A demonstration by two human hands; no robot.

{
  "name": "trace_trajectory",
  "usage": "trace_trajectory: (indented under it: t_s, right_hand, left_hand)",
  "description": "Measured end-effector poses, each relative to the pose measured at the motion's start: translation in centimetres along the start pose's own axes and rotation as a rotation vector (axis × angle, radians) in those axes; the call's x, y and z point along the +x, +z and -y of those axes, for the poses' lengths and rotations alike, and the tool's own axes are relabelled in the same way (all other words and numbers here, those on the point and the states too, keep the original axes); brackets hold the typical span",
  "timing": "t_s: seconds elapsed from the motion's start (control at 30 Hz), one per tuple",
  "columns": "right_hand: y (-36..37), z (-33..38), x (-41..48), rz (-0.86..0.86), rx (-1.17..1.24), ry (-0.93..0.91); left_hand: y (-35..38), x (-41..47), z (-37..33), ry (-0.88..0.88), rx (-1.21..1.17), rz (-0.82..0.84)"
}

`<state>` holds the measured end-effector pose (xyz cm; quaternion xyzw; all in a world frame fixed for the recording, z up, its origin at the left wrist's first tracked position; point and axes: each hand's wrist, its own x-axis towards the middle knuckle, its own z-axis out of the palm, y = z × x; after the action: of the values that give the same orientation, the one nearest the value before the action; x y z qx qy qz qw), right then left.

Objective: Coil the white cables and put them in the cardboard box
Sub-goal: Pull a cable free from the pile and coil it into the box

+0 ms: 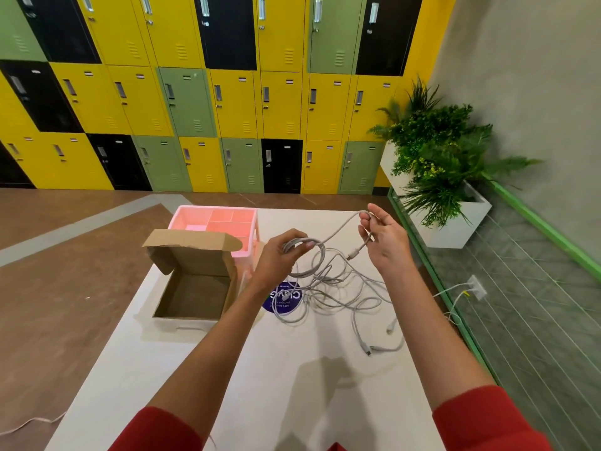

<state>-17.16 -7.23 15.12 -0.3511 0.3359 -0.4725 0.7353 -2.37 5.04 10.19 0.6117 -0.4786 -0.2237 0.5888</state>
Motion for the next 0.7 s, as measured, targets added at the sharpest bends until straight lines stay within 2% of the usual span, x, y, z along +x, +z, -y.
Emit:
trace_trajectory:
  t_s: [0.53, 0.7]
  right_hand:
    - [0.9, -5.4, -0.6, -0.212, -0.037, 0.017]
    - [2.0, -5.9, -1.3, -0.133, 0.094, 0.093]
  left_hand:
    - [1.9, -0.2, 0.8, -0.013, -0.045, -0.043]
    - [1.6, 0.1, 1.3, -0.015, -0.002, -0.072]
